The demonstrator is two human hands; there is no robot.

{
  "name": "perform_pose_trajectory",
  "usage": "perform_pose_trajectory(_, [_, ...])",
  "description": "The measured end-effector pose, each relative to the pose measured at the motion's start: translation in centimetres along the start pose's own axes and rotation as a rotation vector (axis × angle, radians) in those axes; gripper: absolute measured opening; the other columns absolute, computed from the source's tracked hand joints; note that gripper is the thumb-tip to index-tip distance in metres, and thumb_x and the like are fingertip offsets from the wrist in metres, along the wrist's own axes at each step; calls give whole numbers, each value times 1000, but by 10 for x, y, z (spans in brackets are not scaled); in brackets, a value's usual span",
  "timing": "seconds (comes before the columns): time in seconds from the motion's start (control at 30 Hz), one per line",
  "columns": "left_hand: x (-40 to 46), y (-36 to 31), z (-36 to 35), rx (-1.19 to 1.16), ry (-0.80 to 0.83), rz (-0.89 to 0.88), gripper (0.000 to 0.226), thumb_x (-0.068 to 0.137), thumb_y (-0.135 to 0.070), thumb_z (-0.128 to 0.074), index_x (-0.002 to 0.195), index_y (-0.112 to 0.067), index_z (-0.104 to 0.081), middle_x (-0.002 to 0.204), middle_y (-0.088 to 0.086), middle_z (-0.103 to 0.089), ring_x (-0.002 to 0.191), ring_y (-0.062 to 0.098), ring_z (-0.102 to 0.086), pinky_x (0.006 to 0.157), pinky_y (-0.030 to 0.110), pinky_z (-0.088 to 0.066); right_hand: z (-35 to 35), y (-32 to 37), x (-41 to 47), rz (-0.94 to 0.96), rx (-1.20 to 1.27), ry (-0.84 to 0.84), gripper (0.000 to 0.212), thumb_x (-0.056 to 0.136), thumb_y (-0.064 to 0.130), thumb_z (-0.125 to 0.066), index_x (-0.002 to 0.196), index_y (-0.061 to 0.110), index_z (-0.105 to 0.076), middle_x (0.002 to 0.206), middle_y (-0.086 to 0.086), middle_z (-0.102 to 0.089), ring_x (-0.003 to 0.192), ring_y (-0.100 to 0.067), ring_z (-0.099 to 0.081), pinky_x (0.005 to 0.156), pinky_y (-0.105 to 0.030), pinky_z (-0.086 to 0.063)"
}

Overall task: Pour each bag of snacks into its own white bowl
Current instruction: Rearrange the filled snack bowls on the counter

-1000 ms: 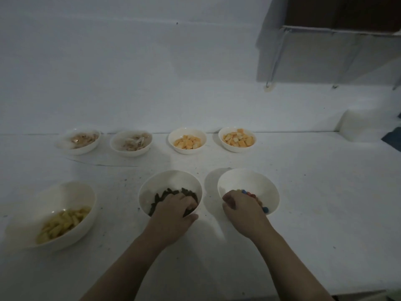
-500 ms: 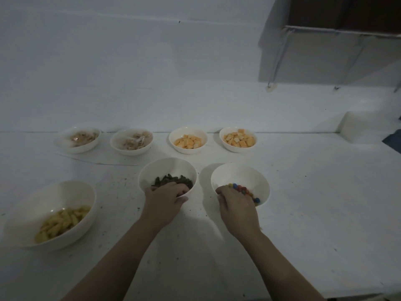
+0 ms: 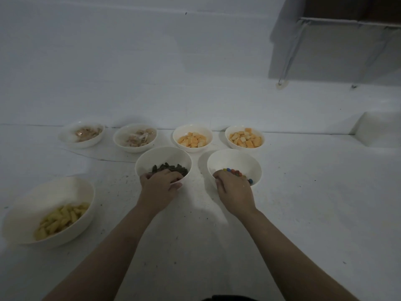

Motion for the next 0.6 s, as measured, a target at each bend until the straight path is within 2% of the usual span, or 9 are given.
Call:
perform_pose_trajectory(0.1, [-8,0,7,-17,-71,6,25,89,-42,-57,111,-37,-65,109,-15,-63,113,15,-54,95,40,-20,7,1,-4,-13,59,-73,22,98,16,-50,110,19,-68,105,0,-69,97,-21,-62,84,-39,-48])
perform_pose_trajectory(0.17, [-20,-1,17,-14,-135,39,28,86,-45,-53,110,-36,-64,111,-13,-62,115,16,-53,100,42,-20,16,12,-11,2,134,-165,19,97,14,-53,107,18,-69,107,-1,-69,97,-19,-61,85,-39,-49])
perform_pose_trajectory(0.23, [-36,4,30,8,-188,72,22,89,-39,-54,108,-35,-65,115,-10,-61,117,18,-53,103,46,-21,17,31,-13,33,275,-151,18,98,14,-53,105,20,-68,108,5,-66,97,-10,-58,86,-32,-50])
perform_pose_trajectory(0.3, [-52,17,49,42,-239,107,19,90,-36,-52,104,-34,-65,115,-8,-61,116,18,-53,103,47,-21,11,52,-9,50,385,-69,18,99,14,-52,107,21,-67,108,9,-63,95,-4,-54,86,-24,-50])
perform_pose_trajectory(0.4, [-75,53,76,141,-294,295,18,90,-33,-57,107,-31,-64,119,-3,-57,117,24,-50,100,47,-24,9,84,1,134,492,-32,18,97,10,-54,108,18,-66,103,8,-62,91,-5,-55,81,-20,-49])
perform_pose_trajectory(0.5, [-98,93,84,163,-257,552,34,90,-38,-59,121,-27,-58,128,5,-50,123,30,-42,100,49,-26,3,118,8,245,546,-17,17,94,5,-55,102,14,-67,95,7,-60,87,-9,-56,76,-16,-45])
perform_pose_trajectory(0.6, [-113,116,82,183,-209,647,42,92,-44,-53,130,-25,-52,132,4,-51,126,29,-41,102,47,-25,-11,146,12,318,553,11,17,92,2,-56,98,12,-67,92,8,-58,85,-9,-54,74,-18,-43])
Point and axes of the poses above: each hand's wrist, its own x-axis towards the middle knuckle, its own z-axis out of the back of the hand, y = z × x, the point moved 7 cm from there along x, towards the middle knuckle
